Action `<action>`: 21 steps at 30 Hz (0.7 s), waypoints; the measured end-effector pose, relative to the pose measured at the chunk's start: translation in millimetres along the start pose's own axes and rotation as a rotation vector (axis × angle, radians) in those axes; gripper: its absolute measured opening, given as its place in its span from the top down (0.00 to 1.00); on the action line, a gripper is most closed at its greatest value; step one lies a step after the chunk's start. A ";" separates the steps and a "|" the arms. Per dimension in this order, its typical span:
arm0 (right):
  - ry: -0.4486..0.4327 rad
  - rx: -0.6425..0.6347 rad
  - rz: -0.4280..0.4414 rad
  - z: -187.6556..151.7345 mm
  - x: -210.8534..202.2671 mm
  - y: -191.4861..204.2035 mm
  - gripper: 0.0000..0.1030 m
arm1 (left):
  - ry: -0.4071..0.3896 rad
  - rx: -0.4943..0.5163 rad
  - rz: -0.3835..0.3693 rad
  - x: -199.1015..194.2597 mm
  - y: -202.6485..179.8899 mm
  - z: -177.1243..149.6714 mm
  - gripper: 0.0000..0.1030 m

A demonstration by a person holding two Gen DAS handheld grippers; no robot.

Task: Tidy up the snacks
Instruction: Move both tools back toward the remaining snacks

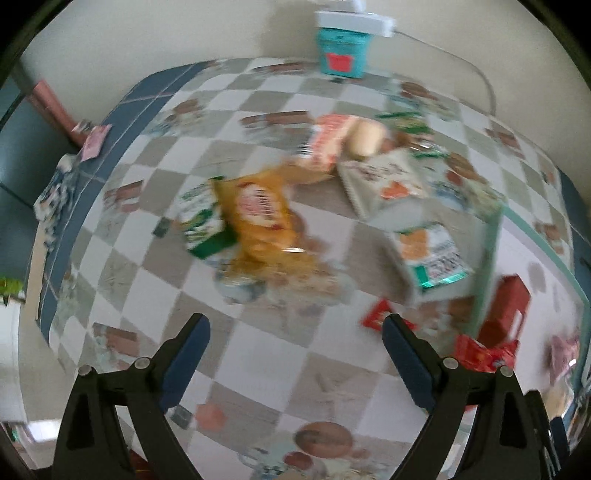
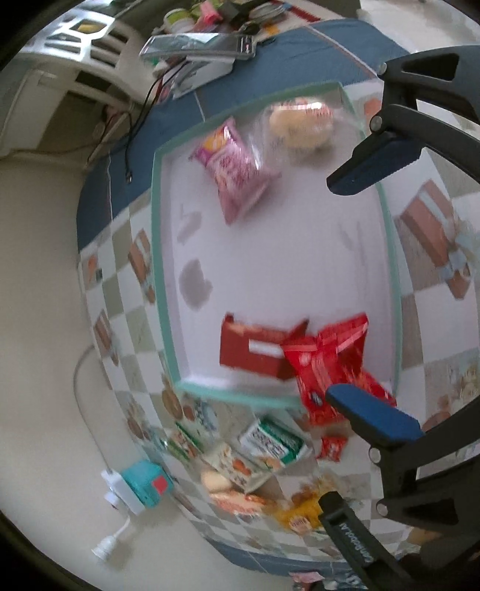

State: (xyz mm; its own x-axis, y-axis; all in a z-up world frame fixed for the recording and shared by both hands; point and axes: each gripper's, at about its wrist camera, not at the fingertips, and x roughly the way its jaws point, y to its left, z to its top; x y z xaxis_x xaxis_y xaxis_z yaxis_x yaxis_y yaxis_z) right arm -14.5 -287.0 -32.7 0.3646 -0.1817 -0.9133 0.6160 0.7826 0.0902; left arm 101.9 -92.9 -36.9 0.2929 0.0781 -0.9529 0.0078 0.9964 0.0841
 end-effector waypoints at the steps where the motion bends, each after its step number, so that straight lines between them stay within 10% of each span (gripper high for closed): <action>1: 0.001 -0.004 0.002 -0.3 0.1 3.7 0.00 | 0.003 -0.021 0.000 2.2 7.8 2.8 0.08; 21: -0.036 -0.094 0.138 14.0 12.4 92.2 0.00 | 0.052 -0.177 0.000 27.0 87.5 46.3 0.08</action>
State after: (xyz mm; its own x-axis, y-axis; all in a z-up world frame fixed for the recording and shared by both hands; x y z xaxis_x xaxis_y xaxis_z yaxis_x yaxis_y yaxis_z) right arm 56.6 -225.5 -30.1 0.4666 -0.0887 -0.8800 0.4910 0.8536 0.1743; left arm 154.7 -5.0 -41.9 0.2434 0.0755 -0.9670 -0.1623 0.9861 0.0361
